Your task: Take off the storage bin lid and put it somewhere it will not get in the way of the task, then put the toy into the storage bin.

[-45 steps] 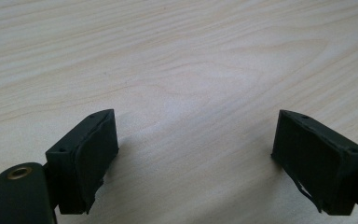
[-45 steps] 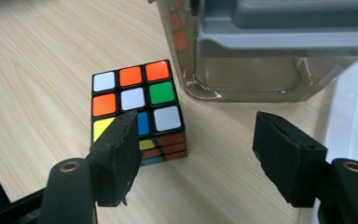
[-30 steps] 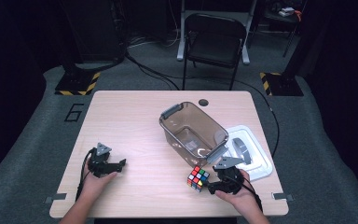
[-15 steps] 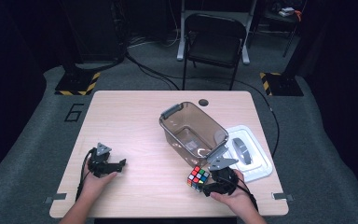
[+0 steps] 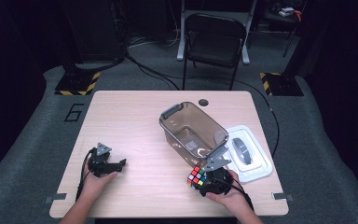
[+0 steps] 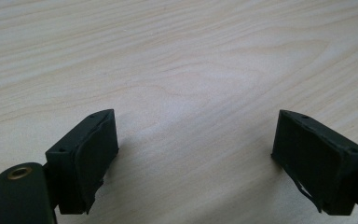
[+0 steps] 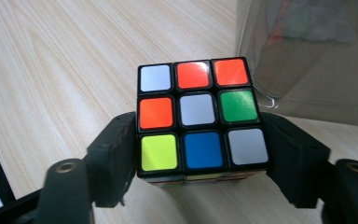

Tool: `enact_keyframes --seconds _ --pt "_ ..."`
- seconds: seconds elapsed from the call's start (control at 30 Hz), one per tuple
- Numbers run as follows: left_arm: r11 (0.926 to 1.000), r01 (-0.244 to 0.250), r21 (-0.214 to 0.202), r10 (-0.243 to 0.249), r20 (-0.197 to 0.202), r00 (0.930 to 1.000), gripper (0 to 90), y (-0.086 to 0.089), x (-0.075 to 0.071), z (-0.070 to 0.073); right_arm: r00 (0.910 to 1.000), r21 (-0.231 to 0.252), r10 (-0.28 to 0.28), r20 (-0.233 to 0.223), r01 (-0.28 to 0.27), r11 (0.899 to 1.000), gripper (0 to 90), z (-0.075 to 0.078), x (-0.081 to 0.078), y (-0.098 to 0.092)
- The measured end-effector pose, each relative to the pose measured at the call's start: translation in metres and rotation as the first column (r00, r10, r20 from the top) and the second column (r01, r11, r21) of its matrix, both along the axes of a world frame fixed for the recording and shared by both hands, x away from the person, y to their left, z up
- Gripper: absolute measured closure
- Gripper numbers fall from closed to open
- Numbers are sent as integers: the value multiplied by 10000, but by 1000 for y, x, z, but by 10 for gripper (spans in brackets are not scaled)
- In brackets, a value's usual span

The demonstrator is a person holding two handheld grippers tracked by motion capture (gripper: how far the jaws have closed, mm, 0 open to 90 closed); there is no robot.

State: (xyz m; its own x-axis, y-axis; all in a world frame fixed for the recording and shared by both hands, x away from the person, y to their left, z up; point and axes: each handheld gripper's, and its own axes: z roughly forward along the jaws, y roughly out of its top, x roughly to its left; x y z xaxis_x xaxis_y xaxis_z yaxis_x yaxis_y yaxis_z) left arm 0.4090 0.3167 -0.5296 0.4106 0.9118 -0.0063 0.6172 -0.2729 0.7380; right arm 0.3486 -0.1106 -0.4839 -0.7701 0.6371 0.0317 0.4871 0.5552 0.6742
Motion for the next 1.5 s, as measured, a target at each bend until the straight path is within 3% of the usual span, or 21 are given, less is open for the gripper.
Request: enact_keyframes --seconds 0.67,1.23,1.5 --pt "10000 -18 -32 18 39 10000 137 0 1 0 9998 -377 173 -56 -175 9991 288 -6 1 11" --pt "10000 -11 -10 11 28 10000 137 0 1 0 9998 -673 203 47 -199 9975 328 -10 2 16" --pt "10000 -8 -16 8 24 10000 137 0 1 0 9997 -706 188 -130 -196 9973 336 -9 1 15"
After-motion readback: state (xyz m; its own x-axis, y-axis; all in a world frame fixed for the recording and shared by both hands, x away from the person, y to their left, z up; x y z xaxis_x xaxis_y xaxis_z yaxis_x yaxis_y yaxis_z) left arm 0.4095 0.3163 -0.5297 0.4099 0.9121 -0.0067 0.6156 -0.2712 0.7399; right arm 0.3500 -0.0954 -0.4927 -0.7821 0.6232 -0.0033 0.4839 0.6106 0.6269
